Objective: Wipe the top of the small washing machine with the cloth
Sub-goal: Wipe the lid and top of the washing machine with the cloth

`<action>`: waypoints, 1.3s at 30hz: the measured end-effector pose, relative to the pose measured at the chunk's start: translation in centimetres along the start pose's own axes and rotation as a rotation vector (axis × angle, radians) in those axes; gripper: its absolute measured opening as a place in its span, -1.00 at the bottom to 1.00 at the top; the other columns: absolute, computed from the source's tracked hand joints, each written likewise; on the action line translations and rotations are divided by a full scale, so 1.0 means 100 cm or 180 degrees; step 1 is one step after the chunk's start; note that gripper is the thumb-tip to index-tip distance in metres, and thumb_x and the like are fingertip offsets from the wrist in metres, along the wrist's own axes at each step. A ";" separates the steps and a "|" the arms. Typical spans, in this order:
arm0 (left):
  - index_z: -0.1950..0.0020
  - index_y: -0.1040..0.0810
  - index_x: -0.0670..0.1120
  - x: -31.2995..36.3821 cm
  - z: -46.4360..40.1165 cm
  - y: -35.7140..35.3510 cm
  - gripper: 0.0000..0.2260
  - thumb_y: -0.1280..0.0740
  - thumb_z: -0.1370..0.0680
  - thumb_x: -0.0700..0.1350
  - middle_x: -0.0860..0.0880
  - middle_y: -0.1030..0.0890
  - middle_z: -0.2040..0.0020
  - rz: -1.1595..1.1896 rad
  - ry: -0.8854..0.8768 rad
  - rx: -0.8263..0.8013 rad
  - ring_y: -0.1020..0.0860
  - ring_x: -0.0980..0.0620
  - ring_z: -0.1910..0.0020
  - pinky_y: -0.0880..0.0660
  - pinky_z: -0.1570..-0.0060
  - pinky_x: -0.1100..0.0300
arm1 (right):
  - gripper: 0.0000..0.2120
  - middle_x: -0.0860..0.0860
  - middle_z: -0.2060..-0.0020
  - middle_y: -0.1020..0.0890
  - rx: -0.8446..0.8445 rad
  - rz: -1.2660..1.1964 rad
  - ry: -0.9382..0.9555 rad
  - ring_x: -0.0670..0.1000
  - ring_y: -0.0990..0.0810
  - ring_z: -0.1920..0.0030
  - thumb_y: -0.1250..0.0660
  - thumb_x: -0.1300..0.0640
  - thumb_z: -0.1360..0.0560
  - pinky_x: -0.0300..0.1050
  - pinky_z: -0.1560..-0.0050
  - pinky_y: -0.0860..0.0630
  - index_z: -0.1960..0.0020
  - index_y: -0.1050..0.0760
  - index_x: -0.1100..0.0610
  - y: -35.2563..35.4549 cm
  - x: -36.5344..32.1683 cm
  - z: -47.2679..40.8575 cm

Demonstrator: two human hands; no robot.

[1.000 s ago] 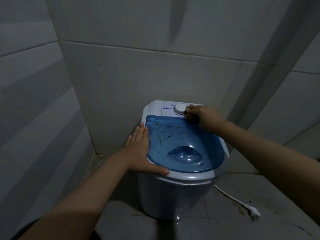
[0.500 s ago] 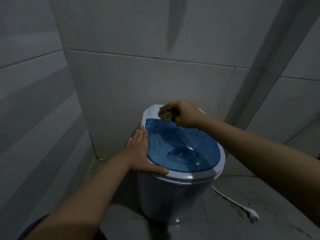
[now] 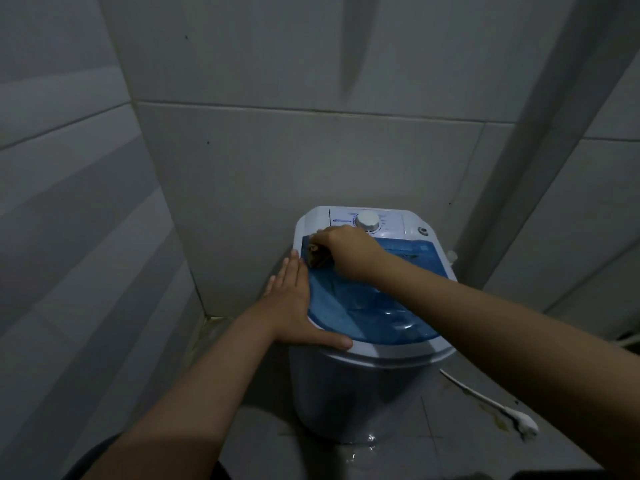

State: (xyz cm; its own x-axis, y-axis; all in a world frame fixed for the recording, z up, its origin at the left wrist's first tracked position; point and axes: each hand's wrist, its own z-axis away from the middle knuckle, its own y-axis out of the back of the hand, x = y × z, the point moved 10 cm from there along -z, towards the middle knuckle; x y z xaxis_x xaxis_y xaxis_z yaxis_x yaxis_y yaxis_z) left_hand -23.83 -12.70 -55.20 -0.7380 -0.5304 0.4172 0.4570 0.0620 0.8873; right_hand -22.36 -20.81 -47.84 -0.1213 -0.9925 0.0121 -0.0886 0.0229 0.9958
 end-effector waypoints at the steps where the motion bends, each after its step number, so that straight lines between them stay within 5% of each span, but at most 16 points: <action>1: -0.47 0.43 -0.11 0.000 0.000 0.000 0.33 -0.36 -0.12 0.49 -0.07 0.47 -0.48 0.0002 -0.0007 0.0010 0.41 -0.02 -0.47 0.27 -0.47 -0.04 | -0.56 0.15 -0.19 -0.59 -0.0032 -0.0053 0.0054 0.18 -0.55 -0.16 -0.25 0.37 -0.42 0.05 -0.09 -0.54 -0.28 -0.46 0.15 0.002 -0.003 0.010; 12: -0.48 0.40 -0.15 -0.002 0.003 -0.001 0.36 -0.32 -0.07 0.52 -0.09 0.45 -0.49 -0.0061 0.0059 0.0035 0.40 -0.05 -0.48 0.26 -0.45 -0.03 | -0.46 -0.02 -0.33 -0.51 -0.0427 -0.0328 0.0490 0.00 -0.49 -0.30 -0.31 0.34 -0.41 -0.09 -0.31 -0.43 -0.35 -0.41 0.02 0.000 -0.027 0.098; 20: -0.48 0.41 -0.13 0.000 0.004 0.001 0.35 -0.36 -0.09 0.50 -0.09 0.45 -0.49 0.0009 0.0036 0.0002 0.40 -0.05 -0.48 0.27 -0.44 -0.03 | -0.52 0.00 -0.10 -0.65 -0.1308 -0.0453 0.0311 0.01 -0.59 -0.07 -0.27 0.38 -0.38 -0.07 -0.13 -0.54 -0.22 -0.51 0.00 0.018 -0.008 0.098; 27: -0.47 0.43 -0.13 0.000 0.001 0.000 0.33 -0.36 -0.13 0.48 -0.08 0.47 -0.48 -0.0023 -0.0009 -0.0040 0.41 -0.05 -0.47 0.28 -0.44 -0.04 | -0.57 0.09 -0.03 -0.68 -0.0101 -0.0709 -0.0449 0.12 -0.62 -0.06 -0.25 0.40 -0.33 0.04 -0.08 -0.58 -0.15 -0.56 0.13 0.046 0.040 0.032; 39: -0.47 0.43 -0.15 0.000 0.001 0.000 0.34 -0.37 -0.11 0.48 -0.09 0.48 -0.48 -0.0094 0.0099 -0.0124 0.41 -0.05 -0.47 0.28 -0.45 -0.03 | -0.50 0.08 -0.22 -0.58 -0.0010 0.0088 -0.0332 0.17 -0.56 -0.14 -0.32 0.28 -0.39 -0.06 -0.06 -0.50 -0.31 -0.45 0.02 0.013 0.046 0.047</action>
State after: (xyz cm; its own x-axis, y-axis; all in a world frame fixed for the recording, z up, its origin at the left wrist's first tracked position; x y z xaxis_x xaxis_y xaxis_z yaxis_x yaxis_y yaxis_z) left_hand -23.88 -12.63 -55.22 -0.7359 -0.5577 0.3840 0.4547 0.0133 0.8906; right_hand -27.66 -24.83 -46.93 -0.2258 -0.9737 0.0301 -0.0805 0.0495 0.9955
